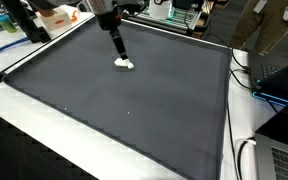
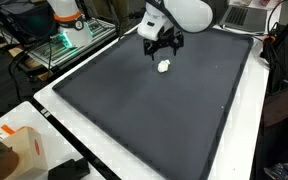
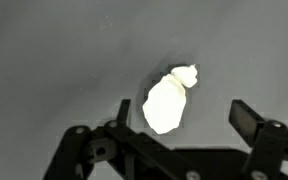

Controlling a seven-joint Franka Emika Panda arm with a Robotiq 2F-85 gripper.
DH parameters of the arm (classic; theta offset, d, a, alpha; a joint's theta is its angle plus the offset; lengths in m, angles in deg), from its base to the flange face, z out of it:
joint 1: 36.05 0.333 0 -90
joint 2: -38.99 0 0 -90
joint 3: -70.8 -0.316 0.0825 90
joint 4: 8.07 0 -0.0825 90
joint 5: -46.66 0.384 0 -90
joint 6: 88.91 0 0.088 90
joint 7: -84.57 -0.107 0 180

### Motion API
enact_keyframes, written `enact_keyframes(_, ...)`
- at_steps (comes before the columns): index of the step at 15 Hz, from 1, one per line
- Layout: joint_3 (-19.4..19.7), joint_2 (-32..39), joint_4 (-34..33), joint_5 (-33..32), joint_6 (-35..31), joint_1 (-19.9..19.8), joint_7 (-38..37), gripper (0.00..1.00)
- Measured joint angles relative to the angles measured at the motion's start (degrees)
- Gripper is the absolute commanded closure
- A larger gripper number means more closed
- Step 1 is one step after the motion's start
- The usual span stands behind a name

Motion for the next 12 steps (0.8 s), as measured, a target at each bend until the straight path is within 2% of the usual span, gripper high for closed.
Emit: enact_keyframes(12, -0.4, -2.1, -0.9, 0.0, 0.0, -5.3, -0.2, 0.00)
